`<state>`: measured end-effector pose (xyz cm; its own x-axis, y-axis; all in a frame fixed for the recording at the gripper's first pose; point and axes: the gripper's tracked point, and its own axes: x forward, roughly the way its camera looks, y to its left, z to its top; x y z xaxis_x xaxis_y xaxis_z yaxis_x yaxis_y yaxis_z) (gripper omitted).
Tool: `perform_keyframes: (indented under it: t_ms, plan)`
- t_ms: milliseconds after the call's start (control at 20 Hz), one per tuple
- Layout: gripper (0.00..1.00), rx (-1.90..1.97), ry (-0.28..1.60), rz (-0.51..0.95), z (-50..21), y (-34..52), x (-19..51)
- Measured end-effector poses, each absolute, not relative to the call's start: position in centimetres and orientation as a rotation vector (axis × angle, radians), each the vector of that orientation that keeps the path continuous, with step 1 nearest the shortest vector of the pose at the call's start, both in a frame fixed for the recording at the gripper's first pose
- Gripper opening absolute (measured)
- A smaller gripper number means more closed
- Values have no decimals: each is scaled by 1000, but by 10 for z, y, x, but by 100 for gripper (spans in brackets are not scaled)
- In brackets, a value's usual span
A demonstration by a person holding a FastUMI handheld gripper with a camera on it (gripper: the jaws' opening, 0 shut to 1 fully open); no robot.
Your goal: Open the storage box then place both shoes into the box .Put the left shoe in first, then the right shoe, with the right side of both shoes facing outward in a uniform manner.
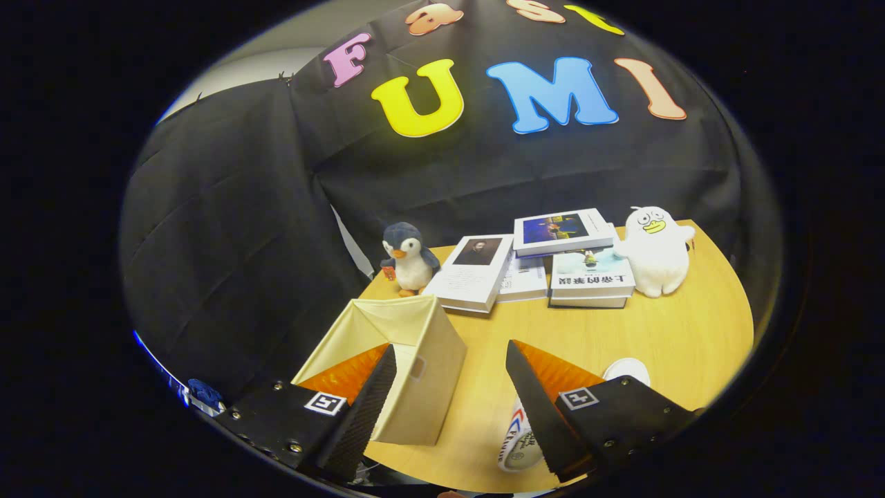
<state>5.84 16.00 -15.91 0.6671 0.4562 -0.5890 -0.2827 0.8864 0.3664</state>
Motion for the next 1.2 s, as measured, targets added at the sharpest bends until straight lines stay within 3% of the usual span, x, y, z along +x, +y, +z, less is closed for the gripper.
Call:
perform_keyframes:
  t_ms: [700,1200]
  plan:
    - [96,256,1026,313,-269,95,37]
    - [90,372,1231,244,-332,83,20]
